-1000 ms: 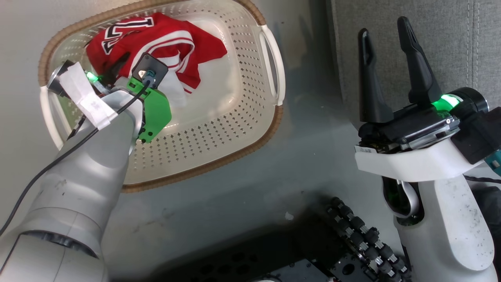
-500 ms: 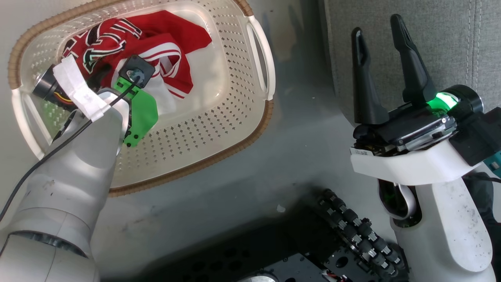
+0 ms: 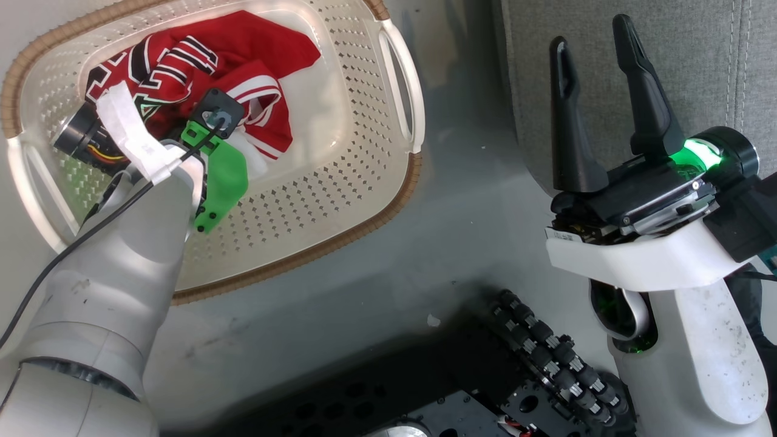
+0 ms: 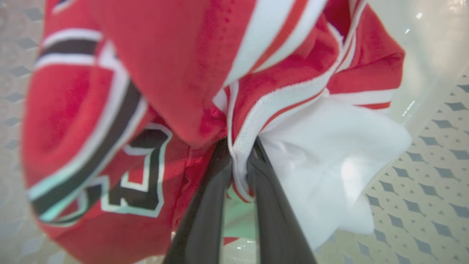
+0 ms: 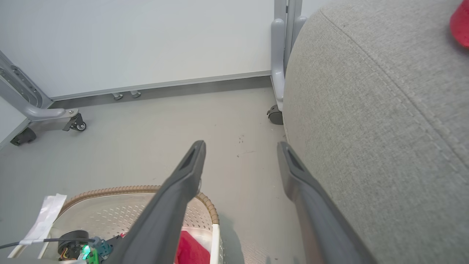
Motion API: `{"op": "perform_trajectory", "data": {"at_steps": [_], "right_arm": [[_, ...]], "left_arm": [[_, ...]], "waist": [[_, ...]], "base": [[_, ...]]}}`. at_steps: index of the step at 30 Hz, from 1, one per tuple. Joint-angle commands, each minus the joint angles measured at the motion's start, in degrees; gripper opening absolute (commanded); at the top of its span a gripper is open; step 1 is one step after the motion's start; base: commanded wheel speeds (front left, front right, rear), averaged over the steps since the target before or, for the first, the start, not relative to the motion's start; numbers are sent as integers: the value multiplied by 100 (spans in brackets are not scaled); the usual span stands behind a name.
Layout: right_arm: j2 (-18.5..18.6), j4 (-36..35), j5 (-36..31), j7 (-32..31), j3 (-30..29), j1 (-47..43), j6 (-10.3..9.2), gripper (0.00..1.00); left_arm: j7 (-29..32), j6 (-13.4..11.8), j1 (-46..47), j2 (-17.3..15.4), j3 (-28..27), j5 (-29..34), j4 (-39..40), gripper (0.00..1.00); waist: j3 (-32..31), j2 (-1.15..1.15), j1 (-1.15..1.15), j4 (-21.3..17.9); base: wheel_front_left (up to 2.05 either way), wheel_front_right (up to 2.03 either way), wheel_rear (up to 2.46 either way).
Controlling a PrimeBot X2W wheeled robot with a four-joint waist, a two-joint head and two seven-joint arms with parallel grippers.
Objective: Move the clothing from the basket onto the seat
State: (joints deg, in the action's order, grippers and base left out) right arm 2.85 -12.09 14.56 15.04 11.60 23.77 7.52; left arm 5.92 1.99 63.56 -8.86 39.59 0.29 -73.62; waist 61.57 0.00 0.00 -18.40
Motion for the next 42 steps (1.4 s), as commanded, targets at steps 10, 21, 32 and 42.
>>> {"op": "perform_trajectory", "data": {"at_steps": [10,21,32,42], "right_arm": [[9,103,-242,21,-22,-16,-6,100],[11,341,-507,20,-269,-297,-6,100],[12,514,-679,20,-518,-748,-6,100],[12,527,-730,-148,-665,-1094,-6,100]], "left_arm": [[-881,165,-269,302,-176,-450,69,0],[-1812,295,-759,563,-531,-1163,303,0],[-2122,384,-1432,594,-739,-1701,1438,0],[-2112,205,-2433,269,-1325,-1764,3662,0]], "waist": [[-531,0,0,357],[-1532,0,0,837],[-2451,0,0,1256],[-3180,0,0,1538]], "base": [[0,0,0],[0,0,0],[0,0,0],[0,0,0]]}}
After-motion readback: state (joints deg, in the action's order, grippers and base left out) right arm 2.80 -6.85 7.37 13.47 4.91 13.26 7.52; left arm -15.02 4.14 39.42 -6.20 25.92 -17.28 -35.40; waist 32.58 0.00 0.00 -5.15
